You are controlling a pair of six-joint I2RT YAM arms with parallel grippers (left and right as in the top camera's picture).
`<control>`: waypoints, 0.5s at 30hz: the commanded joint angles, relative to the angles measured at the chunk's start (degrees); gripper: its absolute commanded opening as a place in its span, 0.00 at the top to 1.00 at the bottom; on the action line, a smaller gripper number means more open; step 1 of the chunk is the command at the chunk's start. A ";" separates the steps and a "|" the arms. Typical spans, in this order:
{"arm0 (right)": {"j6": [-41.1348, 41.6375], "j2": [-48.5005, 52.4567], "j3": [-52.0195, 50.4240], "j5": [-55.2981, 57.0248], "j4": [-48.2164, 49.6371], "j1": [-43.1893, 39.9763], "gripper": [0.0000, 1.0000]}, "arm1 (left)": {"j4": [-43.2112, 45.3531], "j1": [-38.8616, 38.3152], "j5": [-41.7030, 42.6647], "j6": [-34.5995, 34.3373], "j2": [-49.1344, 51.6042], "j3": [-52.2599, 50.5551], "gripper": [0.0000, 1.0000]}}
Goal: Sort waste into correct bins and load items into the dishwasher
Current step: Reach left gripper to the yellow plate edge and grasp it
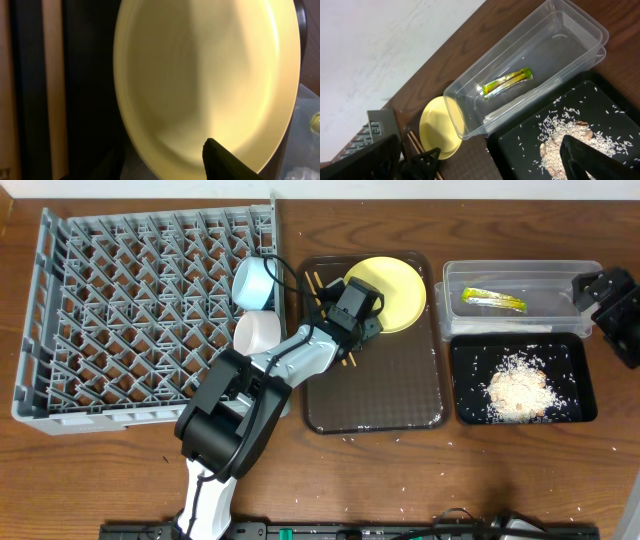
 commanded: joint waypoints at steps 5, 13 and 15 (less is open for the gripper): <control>0.17 0.11 0.79 -0.20 -0.02 -0.22 0.01 | 0.17 0.24 -1.97 -5.05 2.49 0.44 0.51; 0.17 0.11 0.79 -0.20 -0.02 -0.22 0.01 | 0.46 0.26 -2.01 -7.52 5.57 0.42 0.75; 0.17 0.11 0.79 -0.20 -0.02 -0.22 0.01 | 0.70 0.31 -2.01 -7.52 5.57 0.42 0.86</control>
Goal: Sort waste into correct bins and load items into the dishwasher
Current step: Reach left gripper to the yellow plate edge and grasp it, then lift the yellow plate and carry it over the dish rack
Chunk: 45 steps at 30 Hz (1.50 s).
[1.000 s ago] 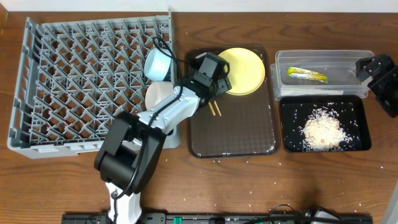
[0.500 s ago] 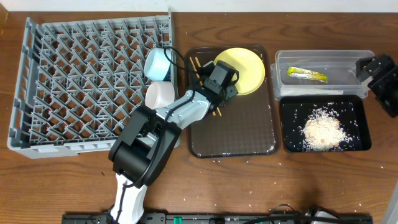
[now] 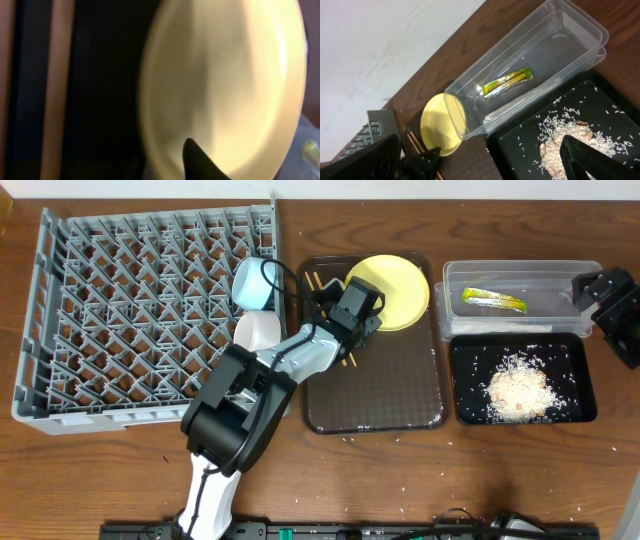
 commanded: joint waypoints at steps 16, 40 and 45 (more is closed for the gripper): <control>0.17 0.11 0.79 -0.17 -0.02 -0.22 0.01 | 1.36 2.29 -1.53 -2.32 2.89 -0.61 0.93; 0.17 0.11 0.79 -0.17 -0.02 -0.22 0.01 | 2.19 4.66 -1.53 22.34 -20.50 -0.61 0.92; 0.17 0.11 0.79 -0.17 -0.02 -0.22 0.01 | -3.76 6.67 -3.39 38.12 -26.53 -0.61 0.93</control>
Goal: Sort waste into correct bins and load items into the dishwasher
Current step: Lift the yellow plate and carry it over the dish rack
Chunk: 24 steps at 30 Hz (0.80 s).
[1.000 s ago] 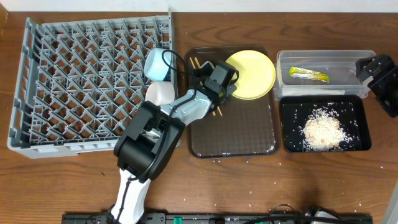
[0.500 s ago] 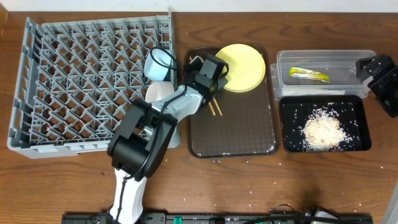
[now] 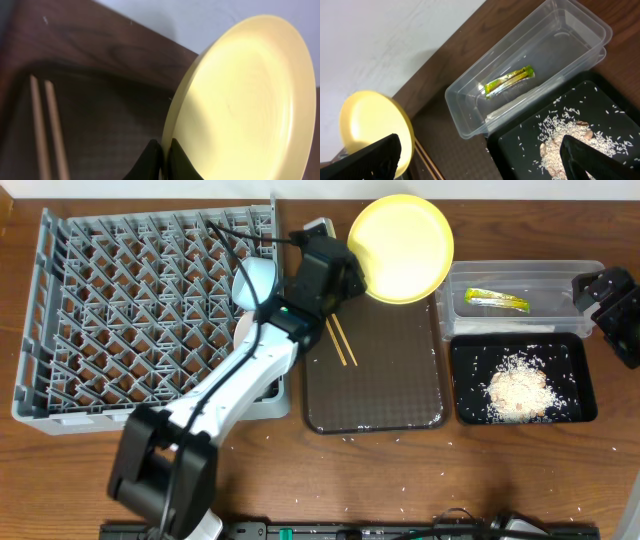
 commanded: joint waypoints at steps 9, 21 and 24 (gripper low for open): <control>0.17 0.11 0.79 -0.20 -0.02 -0.22 0.01 | -15.45 9.20 -27.10 32.39 -13.14 0.22 0.93; 0.17 0.11 0.79 -0.20 -0.02 -0.22 0.01 | -8.11 20.50 -40.15 55.84 -7.82 0.22 0.92; 0.17 0.11 0.79 -0.20 -0.02 -0.22 0.01 | -3.39 22.03 -40.19 61.70 -5.29 0.22 0.93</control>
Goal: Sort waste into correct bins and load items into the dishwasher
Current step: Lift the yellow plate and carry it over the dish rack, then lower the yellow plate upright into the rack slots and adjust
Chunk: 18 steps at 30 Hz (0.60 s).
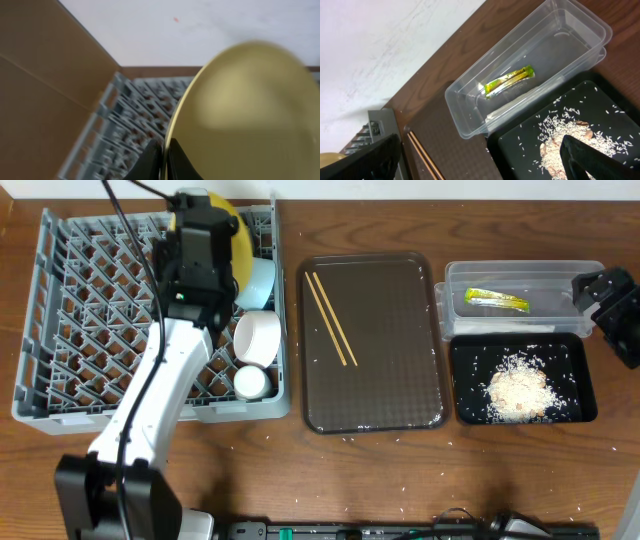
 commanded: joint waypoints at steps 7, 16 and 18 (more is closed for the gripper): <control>0.17 0.11 0.79 -0.20 0.00 -0.22 0.01 | 12.04 4.09 -5.62 21.03 8.68 0.31 0.93; 0.17 0.11 0.79 -0.20 0.00 -0.22 0.01 | 16.85 7.80 -5.38 22.82 11.17 0.31 0.92; 0.17 0.11 0.79 -0.20 0.00 -0.22 0.01 | 17.35 8.13 -5.38 22.82 11.17 0.31 0.93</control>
